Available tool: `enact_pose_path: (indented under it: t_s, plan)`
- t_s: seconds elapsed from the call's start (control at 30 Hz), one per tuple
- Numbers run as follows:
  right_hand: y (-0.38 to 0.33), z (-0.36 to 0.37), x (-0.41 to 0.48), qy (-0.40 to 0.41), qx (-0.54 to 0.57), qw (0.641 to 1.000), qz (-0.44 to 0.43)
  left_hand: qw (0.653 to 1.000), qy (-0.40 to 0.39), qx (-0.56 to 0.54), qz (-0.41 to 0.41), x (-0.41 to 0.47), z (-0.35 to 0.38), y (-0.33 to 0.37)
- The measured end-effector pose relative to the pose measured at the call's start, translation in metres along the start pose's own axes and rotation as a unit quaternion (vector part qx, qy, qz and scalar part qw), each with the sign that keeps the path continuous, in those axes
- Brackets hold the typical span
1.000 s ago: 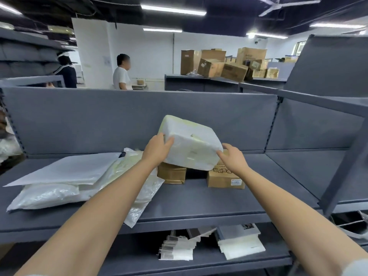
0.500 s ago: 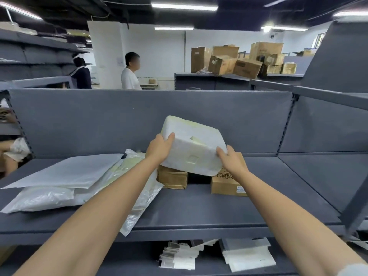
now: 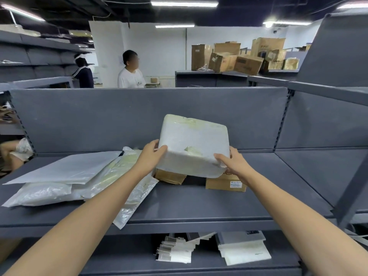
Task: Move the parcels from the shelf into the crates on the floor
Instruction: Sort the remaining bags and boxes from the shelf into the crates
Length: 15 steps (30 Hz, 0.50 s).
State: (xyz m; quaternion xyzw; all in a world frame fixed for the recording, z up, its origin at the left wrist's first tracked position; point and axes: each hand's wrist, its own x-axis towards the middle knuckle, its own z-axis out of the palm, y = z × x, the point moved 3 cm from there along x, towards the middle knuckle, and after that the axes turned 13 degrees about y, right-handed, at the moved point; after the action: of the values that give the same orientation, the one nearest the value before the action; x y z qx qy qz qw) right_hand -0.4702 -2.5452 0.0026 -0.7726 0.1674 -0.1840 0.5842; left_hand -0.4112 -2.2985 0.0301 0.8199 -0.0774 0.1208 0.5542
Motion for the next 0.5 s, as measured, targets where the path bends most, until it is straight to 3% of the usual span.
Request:
enact_pose_path:
  t_s: [0.37,0.5]
  plan:
    - [-0.01,-0.007,-0.044,0.035,-0.007,0.996,-0.081,0.998,-0.058,0.0,0.038,-0.022,-0.024,-0.001]
    - [-0.017,-0.005,-0.069,0.023,0.099,0.994,-0.049,0.996,-0.069,0.012,0.063,-0.037,-0.041,-0.011]
